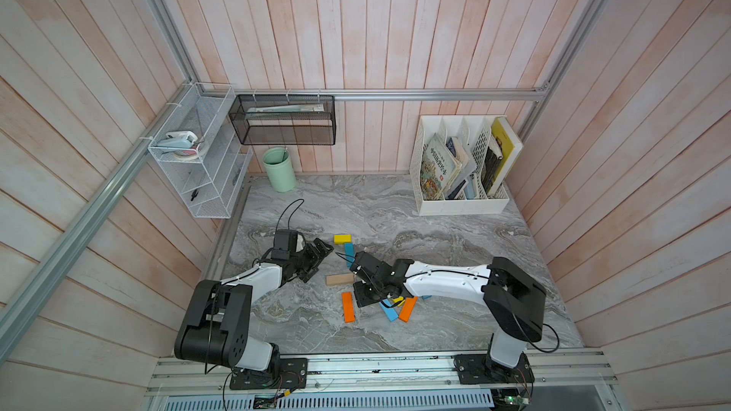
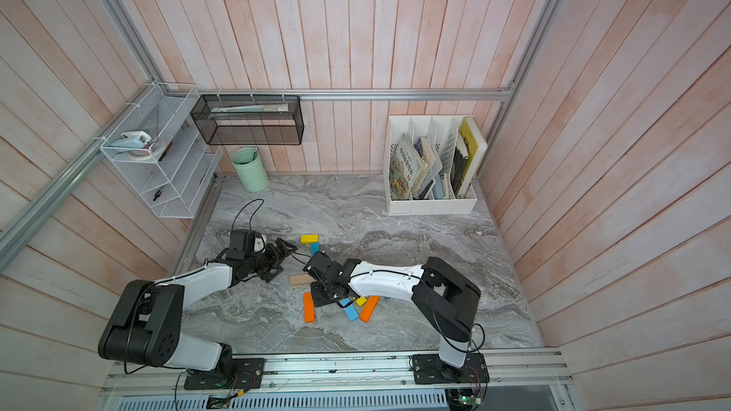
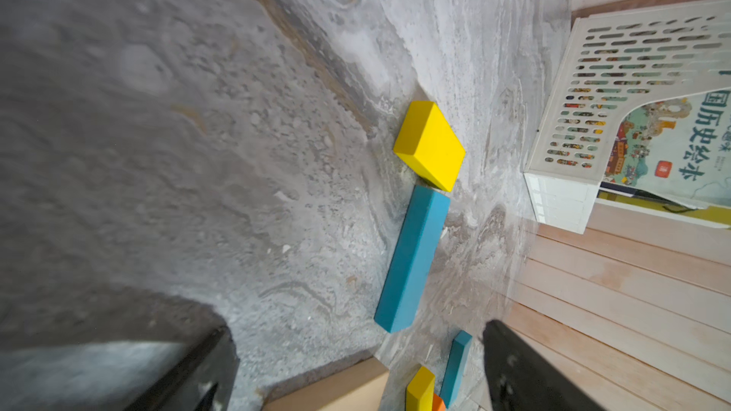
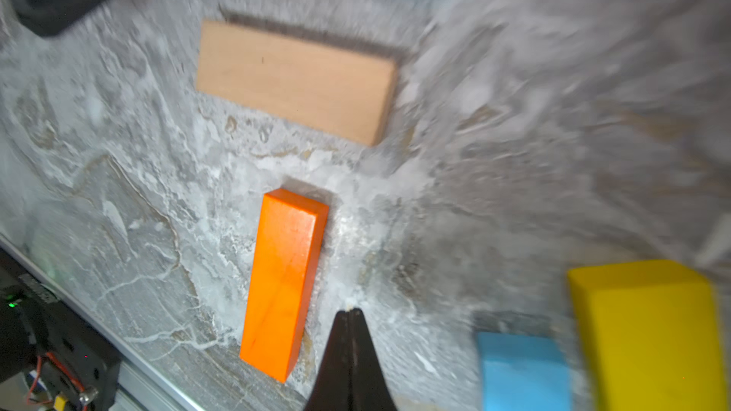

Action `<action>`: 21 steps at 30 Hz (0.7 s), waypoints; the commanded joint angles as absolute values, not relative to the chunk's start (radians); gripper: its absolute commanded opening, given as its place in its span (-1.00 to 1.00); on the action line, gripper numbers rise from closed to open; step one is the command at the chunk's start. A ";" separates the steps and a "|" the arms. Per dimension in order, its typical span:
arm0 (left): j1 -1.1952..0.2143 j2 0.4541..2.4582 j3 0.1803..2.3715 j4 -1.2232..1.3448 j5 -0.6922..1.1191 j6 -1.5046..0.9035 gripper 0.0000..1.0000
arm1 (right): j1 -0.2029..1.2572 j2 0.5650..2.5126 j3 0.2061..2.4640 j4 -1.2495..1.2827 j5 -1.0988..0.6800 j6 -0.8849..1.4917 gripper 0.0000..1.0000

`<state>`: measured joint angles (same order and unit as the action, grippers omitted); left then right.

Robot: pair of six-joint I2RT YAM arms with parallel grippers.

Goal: Assemble a giraffe with building blocks
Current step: Adjust the building block at the center of the board.

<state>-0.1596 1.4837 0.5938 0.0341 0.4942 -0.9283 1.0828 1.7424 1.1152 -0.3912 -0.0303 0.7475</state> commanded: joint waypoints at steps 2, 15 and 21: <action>-0.198 1.523 0.622 0.150 0.511 -0.927 1.00 | 0.997 1.637 1.056 -0.441 0.051 0.731 -1.00; -0.270 1.505 0.615 0.057 0.486 -0.934 1.00 | 0.881 1.529 0.983 -0.458 0.058 0.673 -1.00; -0.366 1.432 0.562 0.018 0.443 -0.978 1.00 | 0.881 1.534 0.978 -0.443 0.044 0.670 -1.00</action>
<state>-0.3344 1.4639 0.5835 0.0582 0.4797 -0.9554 0.8871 1.5425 0.9901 -0.4381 0.0433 0.6827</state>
